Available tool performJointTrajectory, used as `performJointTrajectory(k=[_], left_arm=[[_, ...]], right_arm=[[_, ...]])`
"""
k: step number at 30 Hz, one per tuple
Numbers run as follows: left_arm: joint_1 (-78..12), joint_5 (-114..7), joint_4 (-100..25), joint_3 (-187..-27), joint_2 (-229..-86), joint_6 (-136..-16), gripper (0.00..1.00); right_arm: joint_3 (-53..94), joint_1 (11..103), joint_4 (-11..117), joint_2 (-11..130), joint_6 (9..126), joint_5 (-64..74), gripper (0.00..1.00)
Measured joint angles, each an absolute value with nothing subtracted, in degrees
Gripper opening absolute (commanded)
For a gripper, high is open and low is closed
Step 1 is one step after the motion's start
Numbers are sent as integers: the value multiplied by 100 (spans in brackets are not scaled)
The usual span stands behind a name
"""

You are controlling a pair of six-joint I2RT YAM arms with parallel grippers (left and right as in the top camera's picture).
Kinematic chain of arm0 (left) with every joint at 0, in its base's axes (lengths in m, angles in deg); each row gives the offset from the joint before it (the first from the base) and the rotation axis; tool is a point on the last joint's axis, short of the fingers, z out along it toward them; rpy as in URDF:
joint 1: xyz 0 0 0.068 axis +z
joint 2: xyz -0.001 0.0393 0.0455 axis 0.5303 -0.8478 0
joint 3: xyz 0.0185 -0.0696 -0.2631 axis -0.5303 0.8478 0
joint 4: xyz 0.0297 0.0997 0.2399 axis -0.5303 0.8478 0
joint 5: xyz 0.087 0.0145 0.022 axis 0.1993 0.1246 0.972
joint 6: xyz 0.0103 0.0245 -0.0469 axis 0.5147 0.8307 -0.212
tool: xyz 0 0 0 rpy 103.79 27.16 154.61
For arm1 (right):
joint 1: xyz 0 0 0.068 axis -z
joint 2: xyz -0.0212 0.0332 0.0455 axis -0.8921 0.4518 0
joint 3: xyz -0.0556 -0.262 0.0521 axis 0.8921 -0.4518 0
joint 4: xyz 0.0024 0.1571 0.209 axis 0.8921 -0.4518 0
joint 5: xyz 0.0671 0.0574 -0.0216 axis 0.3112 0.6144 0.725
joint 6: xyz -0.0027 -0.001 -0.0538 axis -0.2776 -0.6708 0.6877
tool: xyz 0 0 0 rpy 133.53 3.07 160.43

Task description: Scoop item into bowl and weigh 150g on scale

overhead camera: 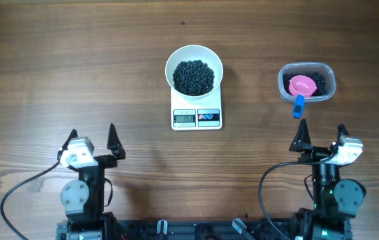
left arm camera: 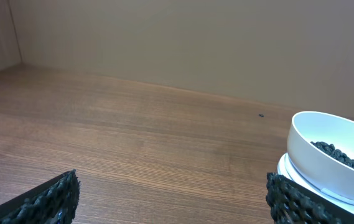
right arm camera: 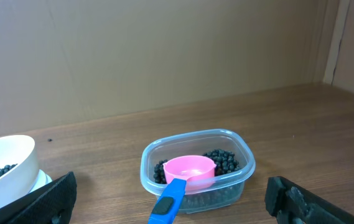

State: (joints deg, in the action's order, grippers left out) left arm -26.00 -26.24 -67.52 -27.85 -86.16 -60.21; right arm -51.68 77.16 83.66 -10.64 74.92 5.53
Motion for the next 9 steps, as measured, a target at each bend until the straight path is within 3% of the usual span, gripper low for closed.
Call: performJointTrajectory(k=[9], left_arm=[[-2600,-2622,-6752,-2785,-8616,-6021,100]], right_arm=[[-5168,7716,8366,-1064,7492,553,100]])
